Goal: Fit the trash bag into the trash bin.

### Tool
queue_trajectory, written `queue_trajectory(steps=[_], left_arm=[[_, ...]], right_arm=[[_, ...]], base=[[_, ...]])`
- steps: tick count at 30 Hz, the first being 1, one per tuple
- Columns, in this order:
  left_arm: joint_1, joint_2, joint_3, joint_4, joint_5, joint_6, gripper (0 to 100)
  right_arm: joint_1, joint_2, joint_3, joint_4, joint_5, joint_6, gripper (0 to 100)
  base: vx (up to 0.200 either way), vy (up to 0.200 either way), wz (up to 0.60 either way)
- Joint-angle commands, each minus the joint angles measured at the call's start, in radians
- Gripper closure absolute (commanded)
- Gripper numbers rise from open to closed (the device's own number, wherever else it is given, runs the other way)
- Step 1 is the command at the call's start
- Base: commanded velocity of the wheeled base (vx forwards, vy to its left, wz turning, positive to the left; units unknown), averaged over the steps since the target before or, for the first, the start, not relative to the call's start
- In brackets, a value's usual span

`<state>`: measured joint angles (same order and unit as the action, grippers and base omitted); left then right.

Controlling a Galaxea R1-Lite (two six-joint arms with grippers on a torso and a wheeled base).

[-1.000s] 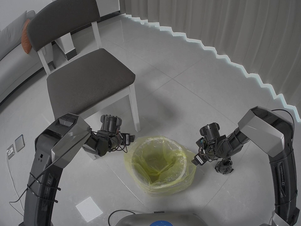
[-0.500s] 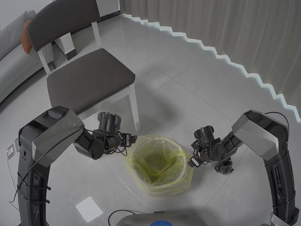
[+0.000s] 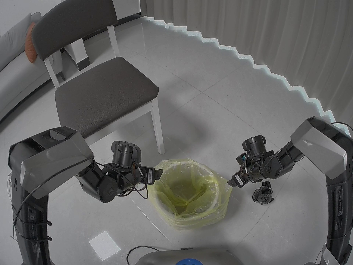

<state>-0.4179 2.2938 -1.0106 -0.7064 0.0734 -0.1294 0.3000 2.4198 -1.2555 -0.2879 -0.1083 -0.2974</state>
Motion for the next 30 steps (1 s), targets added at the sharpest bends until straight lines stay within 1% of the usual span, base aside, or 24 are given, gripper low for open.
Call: queue_trajectory(steps=[1, 5, 9, 11, 14, 17, 22, 24, 30], left_arm=[[0.047, 0.032, 0.017, -0.004, 0.005, 0.004, 0], [0.09, 0.085, -0.005, -0.013, 0.009, 0.008, 0], [0.116, 0.122, -0.011, -0.018, 0.014, 0.01, 0], [0.117, 0.133, -0.017, -0.016, 0.014, 0.014, 0], [0.119, 0.17, -0.054, -0.012, 0.016, 0.04, 0], [0.119, 0.199, -0.092, -0.001, 0.026, 0.059, 0], [0.113, 0.245, -0.146, 0.008, 0.036, 0.08, 0], [0.11, 0.254, -0.16, 0.025, 0.036, 0.091, 0], [0.1, 0.268, -0.25, 0.16, 0.034, 0.096, 0]], right_arm=[[0.007, -0.108, 0.013, 0.047, 0.05, 0.078, 0], [0.047, -0.136, 0.016, 0.058, 0.053, 0.092, 0], [0.105, -0.142, 0.007, 0.052, 0.048, 0.093, 0], [0.123, -0.142, 0.004, 0.05, 0.047, 0.092, 0], [0.183, -0.133, 0.002, 0.042, 0.035, 0.092, 0], [0.223, -0.125, 0.007, 0.03, 0.021, 0.092, 0], [0.272, -0.096, 0.007, 0.007, -0.005, 0.089, 0], [0.286, -0.09, 0.007, 0.004, -0.011, 0.087, 0], [0.327, -0.053, -0.001, -0.002, -0.03, 0.083, 0]], base=[[0.0, 0.0, 0.0], [0.0, 0.0, 0.0], [0.0, 0.0, 0.0], [0.0, 0.0, 0.0], [0.0, 0.0, 0.0], [0.0, 0.0, 0.0], [0.0, 0.0, 0.0], [0.0, 0.0, 0.0], [0.0, 0.0, 0.0]])
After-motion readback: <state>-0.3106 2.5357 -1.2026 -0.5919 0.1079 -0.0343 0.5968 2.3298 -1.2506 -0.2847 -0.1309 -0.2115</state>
